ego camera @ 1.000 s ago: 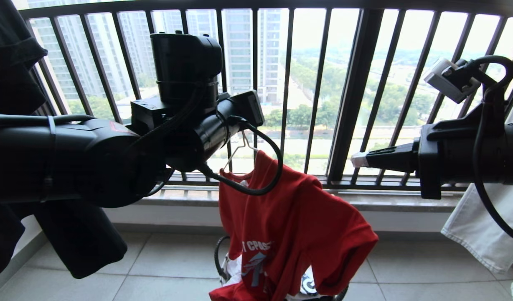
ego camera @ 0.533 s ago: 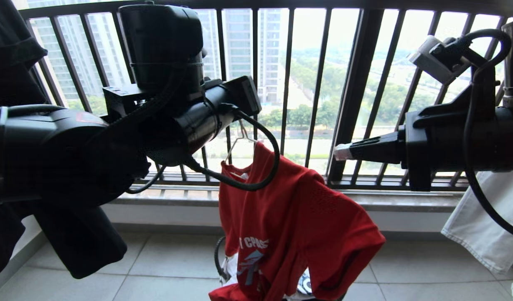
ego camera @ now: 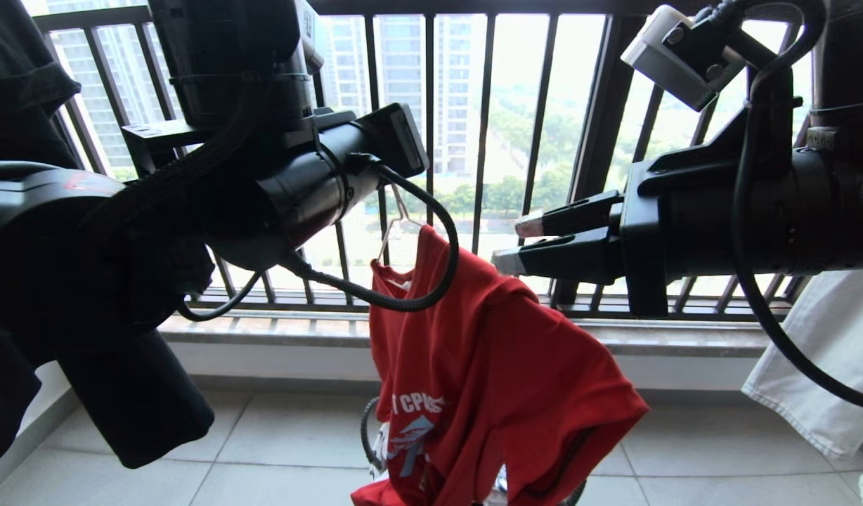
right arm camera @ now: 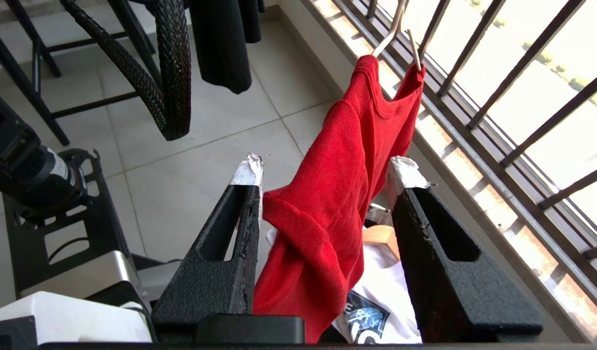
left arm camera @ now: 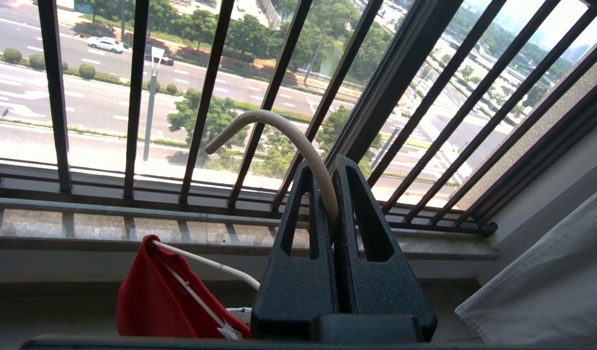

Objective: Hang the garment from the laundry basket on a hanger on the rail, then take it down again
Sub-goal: Hang the clothes on the clothes rack

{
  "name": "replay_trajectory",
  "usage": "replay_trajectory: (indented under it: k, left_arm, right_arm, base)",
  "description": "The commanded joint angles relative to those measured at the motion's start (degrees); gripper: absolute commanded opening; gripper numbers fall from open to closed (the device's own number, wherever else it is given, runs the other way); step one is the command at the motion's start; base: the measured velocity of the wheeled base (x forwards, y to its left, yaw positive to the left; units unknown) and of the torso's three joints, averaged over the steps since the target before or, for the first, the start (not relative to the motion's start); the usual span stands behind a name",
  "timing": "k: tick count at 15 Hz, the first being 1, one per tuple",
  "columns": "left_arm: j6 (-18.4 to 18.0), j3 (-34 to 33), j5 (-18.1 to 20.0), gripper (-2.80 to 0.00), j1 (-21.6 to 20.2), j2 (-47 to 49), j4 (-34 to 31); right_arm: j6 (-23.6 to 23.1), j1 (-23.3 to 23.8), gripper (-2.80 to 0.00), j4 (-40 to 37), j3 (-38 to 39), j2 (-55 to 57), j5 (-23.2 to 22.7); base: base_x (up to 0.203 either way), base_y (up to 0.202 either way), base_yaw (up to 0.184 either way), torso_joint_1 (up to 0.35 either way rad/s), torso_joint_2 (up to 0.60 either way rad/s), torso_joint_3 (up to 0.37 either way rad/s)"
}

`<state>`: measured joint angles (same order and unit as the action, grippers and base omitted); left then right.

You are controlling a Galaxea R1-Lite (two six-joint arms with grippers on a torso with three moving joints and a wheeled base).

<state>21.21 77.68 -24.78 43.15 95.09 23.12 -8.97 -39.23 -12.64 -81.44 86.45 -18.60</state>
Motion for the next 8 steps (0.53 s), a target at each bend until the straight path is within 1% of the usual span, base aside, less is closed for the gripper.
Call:
replay_trajectory:
  k: [1,3,5,8]
  left_arm:
    - [0.15,0.02,-0.19,-2.8,-0.09,-0.08,0.17]
    - [0.15,0.02,-0.19,-2.8,-0.09,0.01,0.17]
    - [0.15,0.02,-0.19,-2.8,-0.02,-0.25,0.17]
    - [0.15,0.02,-0.19,-2.8,0.0,-0.78,0.17]
  right_arm:
    - [-0.44,-1.91,0.0,-5.65,-4.97,1.88,0.54]
    - [-1.61,-3.11,0.0,-7.36,-7.34,2.83,2.99]
    - [-1.89,-3.13,0.0,-8.05,-8.03,4.13,3.58]
    - [-4.01,-3.22,0.0,-9.2,-8.04,7.21,5.0]
  base:
    - [0.0,0.0,0.0,0.0,0.0,0.0]
    - [0.0,0.0,0.0,0.0,0.0,0.0]
    - [0.0,0.0,0.0,0.0,0.0,0.0]
    - [0.0,0.0,0.0,0.0,0.0,0.0]
